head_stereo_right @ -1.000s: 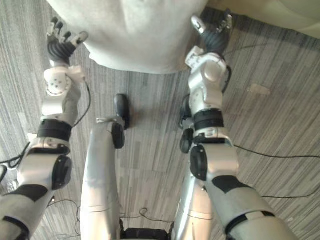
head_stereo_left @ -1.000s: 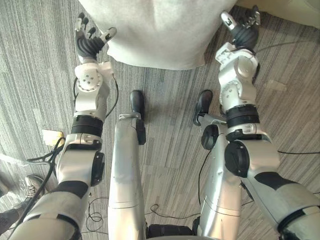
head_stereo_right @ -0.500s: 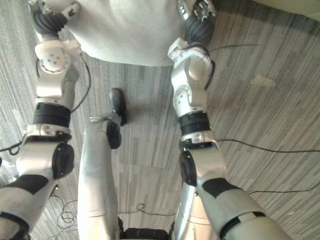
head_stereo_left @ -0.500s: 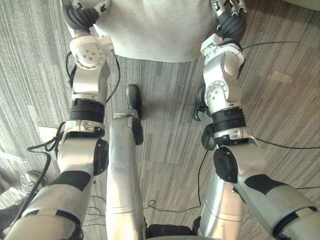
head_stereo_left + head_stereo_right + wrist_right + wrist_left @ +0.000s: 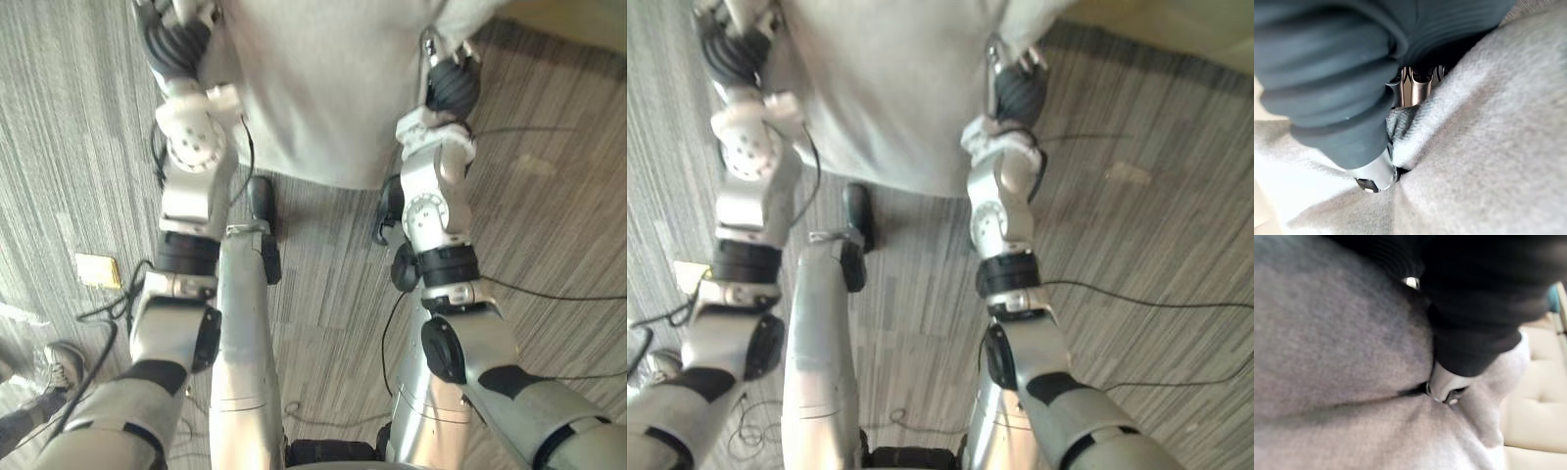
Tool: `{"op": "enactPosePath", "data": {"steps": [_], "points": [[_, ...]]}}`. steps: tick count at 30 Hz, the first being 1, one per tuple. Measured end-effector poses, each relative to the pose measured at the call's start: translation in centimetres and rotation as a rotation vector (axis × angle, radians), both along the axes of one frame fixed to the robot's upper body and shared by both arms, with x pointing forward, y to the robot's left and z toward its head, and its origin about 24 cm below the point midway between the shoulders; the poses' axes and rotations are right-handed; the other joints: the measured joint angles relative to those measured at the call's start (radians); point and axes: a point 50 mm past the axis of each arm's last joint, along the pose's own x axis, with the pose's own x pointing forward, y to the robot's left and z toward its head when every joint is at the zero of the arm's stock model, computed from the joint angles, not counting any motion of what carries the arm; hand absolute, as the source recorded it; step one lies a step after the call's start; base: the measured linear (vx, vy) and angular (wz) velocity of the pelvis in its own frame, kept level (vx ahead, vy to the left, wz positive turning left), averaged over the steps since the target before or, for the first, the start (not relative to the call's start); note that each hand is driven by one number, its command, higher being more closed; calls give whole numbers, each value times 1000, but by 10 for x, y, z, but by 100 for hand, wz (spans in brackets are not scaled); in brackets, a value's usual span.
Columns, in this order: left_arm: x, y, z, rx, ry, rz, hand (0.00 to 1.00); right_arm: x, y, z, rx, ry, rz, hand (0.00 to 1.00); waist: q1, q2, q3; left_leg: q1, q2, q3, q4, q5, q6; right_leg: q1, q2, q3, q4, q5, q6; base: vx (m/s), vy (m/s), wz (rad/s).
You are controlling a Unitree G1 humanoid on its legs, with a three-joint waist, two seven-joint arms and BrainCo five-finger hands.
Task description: Pick up cushions and gather them together orderly.
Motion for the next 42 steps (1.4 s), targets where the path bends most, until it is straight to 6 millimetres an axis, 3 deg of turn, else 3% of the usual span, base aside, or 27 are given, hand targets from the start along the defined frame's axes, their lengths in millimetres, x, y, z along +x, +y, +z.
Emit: {"op": "enactPosePath", "data": {"steps": [6,7,10,11,12,14,21,26,30,35,37,38,40,41,42], "points": [[-22,8,-60,-53,77,-2,100,-24,7,-26,-138,-21,-29,100,-1,-1,-24,319,7,-8,-214,34,-24,300,10,-38,-172,4,-25,24,-51,4],[-29,8,-77,-62,109,-6,100,-29,8,-40,-145,8,-27,100,-1,-1,-62,357,9,-8,-248,37,-28,339,13,-50,-203,7,-28,112,-64,4],[-44,3,-107,-86,177,-34,100,-41,6,-69,-157,73,-43,100,2,-2,-92,506,15,-7,-315,41,-37,488,14,-71,-261,5,-51,147,-62,6],[-53,1,-123,-92,221,-45,100,-48,5,-84,-156,114,-46,100,3,-1,-144,542,17,-5,-344,39,-38,525,15,-77,-291,0,-49,159,-57,5],[-55,0,-128,-95,234,-50,100,-50,4,-89,-155,125,-46,100,3,0,-155,562,18,-3,-357,40,-38,546,15,-78,-303,-1,-50,175,-37,2],[-71,1,-152,-124,303,-51,100,-63,4,-111,-193,174,-34,100,3,0,-183,703,20,4,-418,38,-35,688,18,-81,-369,3,-56,201,-10,0],[-115,9,-202,-146,465,-66,100,-104,7,-158,-236,285,40,100,9,0,-317,968,39,50,-541,8,-16,968,35,-79,-551,13,-32,172,47,-9],[-131,13,-220,-176,529,-88,100,-118,7,-173,-260,325,80,100,12,3,-382,1057,55,72,-561,-20,0,1085,50,-73,-652,38,-18,126,69,-11],[-140,15,-229,-180,569,-99,100,-124,6,-180,-273,345,102,100,12,0,-403,1101,44,79,-534,-82,24,1142,43,-60,-662,31,-1,84,86,-8],[-148,20,-237,-162,612,-93,100,-124,8,-203,-294,443,138,100,12,-2,-410,1220,41,116,-559,-122,57,1080,-12,-94,-397,95,-28,82,57,-15],[-148,23,-238,-147,618,-91,100,-126,9,-211,-298,476,151,100,7,2,-421,1263,54,122,-601,-125,61,1063,-22,-140,-406,60,-21,141,-32,-7],[-148,25,-236,-135,608,-86,100,-125,10,-213,-299,484,163,100,8,-15,-436,1294,64,130,-653,-125,60,1052,-22,-192,-544,63,-21,188,-87,-13],[-149,29,-238,-117,616,-84,100,-124,13,-215,-305,489,178,100,5,-35,-448,1318,62,132,-703,-121,54,1057,3,-188,-747,133,-10,263,-151,-11],[-149,33,-243,-109,642,-84,100,-122,13,-219,-326,503,192,100,-5,-63,-458,1361,47,129,-754,-117,25,1074,11,-174,-940,231,-2,343,-224,-1],[-149,32,-247,-111,661,-87,100,-122,10,-222,-342,513,195,100,-8,-73,-465,1382,43,122,-769,-122,16,1084,15,-158,-943,301,-17,522,-334,7]]}}
